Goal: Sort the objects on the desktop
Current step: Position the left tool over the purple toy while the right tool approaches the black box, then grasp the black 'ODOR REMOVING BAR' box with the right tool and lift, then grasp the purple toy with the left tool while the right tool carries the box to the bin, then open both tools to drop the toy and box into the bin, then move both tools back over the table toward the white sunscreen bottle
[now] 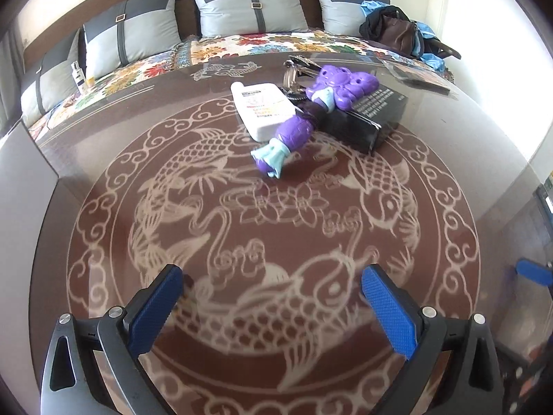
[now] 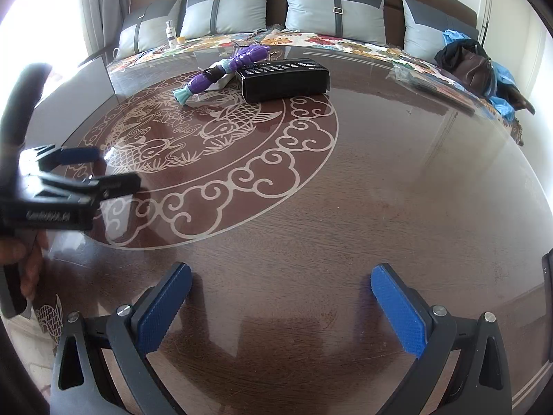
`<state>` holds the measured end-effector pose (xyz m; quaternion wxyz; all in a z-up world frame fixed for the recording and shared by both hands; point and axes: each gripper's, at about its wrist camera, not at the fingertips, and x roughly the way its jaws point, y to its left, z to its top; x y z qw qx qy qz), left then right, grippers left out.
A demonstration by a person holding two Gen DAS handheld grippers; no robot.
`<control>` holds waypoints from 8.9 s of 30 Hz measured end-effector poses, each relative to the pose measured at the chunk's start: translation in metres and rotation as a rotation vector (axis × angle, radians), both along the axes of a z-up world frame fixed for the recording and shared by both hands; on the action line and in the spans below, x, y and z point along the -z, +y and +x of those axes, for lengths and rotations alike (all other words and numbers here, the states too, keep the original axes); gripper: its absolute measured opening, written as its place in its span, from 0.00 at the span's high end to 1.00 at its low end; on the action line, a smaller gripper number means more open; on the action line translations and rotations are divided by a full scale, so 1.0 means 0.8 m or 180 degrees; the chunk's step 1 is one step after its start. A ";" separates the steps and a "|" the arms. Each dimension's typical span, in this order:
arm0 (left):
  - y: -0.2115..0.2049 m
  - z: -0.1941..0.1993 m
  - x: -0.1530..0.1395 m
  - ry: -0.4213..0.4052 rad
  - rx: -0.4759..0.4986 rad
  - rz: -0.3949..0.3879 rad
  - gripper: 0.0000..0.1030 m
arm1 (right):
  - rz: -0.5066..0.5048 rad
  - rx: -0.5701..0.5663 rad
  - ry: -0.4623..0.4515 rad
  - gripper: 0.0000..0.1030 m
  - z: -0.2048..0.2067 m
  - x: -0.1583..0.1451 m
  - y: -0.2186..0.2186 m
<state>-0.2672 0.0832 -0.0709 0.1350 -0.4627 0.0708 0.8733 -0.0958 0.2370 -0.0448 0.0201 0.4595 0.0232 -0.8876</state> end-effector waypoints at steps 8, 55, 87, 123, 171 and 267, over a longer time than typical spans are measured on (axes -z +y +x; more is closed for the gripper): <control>0.040 -0.110 -0.005 -0.0068 0.0039 -0.0287 0.00 | -0.0015 0.0014 0.0004 0.00 0.001 -0.001 0.000; -0.085 0.115 0.006 0.0044 -0.0577 0.0018 0.00 | -0.0016 0.0140 0.0003 0.00 0.004 -0.001 0.010; -0.085 0.116 0.006 0.0046 -0.0581 0.0022 0.00 | -0.1275 0.1139 -0.0723 0.00 -0.177 -0.038 0.070; -0.085 0.115 0.005 0.0047 -0.0583 0.0024 0.00 | -0.0309 -0.0370 0.0054 0.00 0.004 -0.002 0.045; -0.086 0.116 0.004 0.0055 -0.0586 0.0023 0.00 | -0.1017 -0.0937 -0.0079 0.00 -0.013 -0.084 0.047; -0.036 0.154 0.004 -0.0062 -0.0657 -0.0004 0.00 | 0.0006 0.0280 0.0015 0.00 0.016 -0.001 0.015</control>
